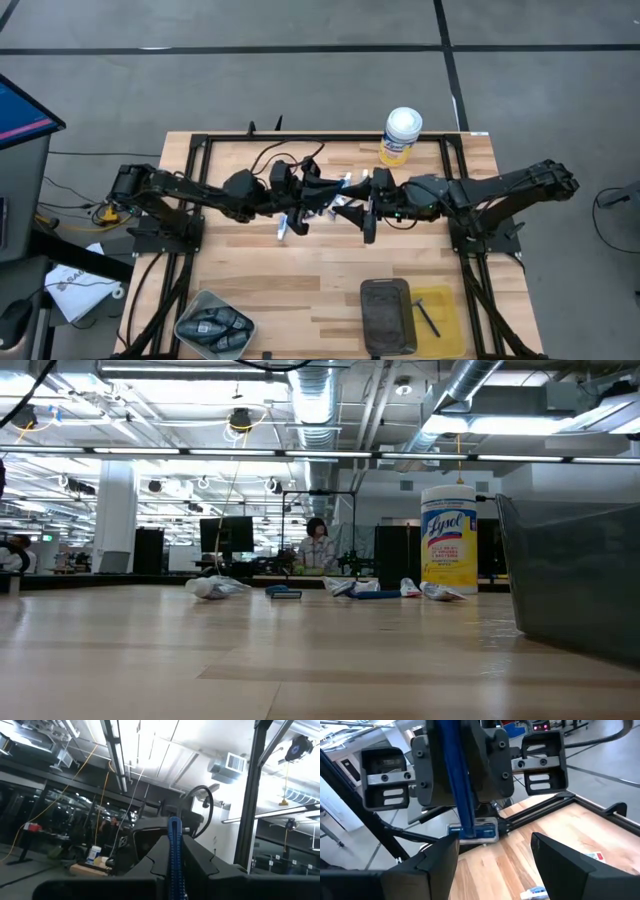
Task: Pick & Place Travel size toiletries
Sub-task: Put the razor into the yellow bin
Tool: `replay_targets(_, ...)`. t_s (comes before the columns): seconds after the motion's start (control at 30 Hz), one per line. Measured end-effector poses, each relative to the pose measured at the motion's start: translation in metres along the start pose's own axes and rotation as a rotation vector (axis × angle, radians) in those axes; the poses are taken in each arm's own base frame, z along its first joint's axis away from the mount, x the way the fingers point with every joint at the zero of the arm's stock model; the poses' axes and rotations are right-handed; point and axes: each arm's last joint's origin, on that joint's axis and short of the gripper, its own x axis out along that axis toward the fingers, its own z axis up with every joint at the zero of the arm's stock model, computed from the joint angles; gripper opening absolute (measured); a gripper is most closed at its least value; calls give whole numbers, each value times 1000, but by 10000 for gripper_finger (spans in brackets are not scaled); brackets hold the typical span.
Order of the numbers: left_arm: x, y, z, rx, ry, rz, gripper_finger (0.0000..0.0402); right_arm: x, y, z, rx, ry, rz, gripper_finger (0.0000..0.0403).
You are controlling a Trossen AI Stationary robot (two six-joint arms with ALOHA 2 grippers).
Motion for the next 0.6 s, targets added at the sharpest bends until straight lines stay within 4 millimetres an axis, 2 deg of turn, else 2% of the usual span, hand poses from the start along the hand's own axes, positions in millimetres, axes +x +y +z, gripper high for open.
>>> replay_targets(0.37, 2, 0, -1, -16, 4, -9, 20, 1, -2, 1, -30, -5, -3, 240)
replay_targets(0.6, 2, -2, -1, -29, 16, -48, 20, 2, -3, 4, -63, 2, 64, 240)
